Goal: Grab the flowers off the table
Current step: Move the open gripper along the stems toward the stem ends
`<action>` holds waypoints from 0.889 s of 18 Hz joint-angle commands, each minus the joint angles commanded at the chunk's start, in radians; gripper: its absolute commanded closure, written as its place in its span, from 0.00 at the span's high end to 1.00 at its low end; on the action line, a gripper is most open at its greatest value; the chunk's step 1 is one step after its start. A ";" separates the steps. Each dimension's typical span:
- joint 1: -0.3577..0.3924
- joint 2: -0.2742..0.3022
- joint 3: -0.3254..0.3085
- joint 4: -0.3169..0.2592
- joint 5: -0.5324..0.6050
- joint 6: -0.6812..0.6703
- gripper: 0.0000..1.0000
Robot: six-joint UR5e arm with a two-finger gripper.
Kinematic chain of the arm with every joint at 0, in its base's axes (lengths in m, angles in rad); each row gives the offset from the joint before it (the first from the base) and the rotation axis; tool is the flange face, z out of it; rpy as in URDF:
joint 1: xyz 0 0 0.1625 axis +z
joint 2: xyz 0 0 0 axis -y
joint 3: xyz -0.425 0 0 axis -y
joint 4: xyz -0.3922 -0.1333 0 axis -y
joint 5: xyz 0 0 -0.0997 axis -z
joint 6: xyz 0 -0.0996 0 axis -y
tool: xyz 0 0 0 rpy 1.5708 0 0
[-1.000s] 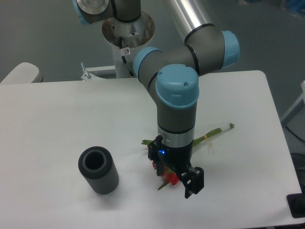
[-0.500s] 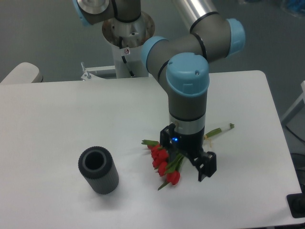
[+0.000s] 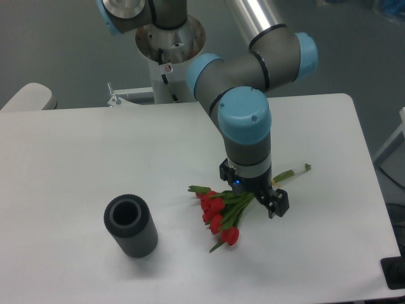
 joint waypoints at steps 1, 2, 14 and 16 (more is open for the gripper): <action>0.002 -0.005 0.000 0.002 -0.002 0.014 1.00; 0.006 -0.006 0.000 -0.001 0.000 0.038 1.00; 0.055 -0.046 -0.075 0.008 -0.002 0.207 1.00; 0.054 -0.048 -0.086 0.032 0.000 0.197 1.00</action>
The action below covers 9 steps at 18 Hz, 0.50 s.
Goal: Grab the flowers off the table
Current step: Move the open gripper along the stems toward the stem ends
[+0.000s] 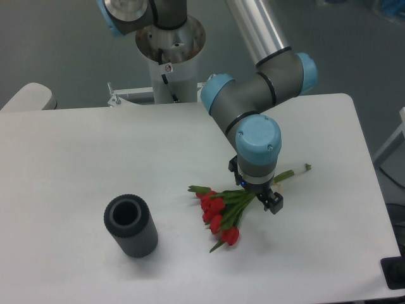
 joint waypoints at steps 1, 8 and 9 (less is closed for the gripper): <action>0.000 0.000 -0.014 0.014 0.000 0.000 1.00; -0.002 0.002 -0.120 0.157 -0.006 -0.028 1.00; -0.003 0.002 -0.136 0.160 -0.008 -0.044 1.00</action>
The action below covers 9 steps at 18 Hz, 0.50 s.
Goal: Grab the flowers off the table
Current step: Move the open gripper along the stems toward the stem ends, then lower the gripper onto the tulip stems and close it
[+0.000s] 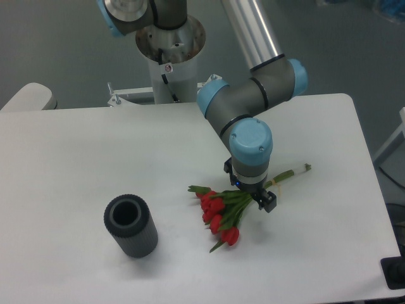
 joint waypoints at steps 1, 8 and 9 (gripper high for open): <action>0.000 -0.002 -0.008 0.012 -0.002 -0.015 1.00; -0.012 -0.021 -0.051 0.098 -0.002 -0.057 1.00; -0.015 -0.023 -0.049 0.098 -0.002 -0.057 1.00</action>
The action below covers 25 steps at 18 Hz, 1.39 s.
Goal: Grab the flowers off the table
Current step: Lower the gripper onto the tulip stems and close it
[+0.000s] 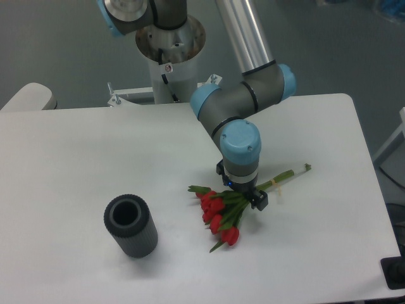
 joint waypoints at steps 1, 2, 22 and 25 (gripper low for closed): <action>-0.002 -0.002 0.000 0.003 0.000 0.002 1.00; -0.003 -0.006 0.000 0.005 0.002 0.003 1.00; -0.014 -0.028 0.005 0.034 0.005 0.012 0.40; -0.014 -0.028 0.008 0.034 0.005 0.014 0.33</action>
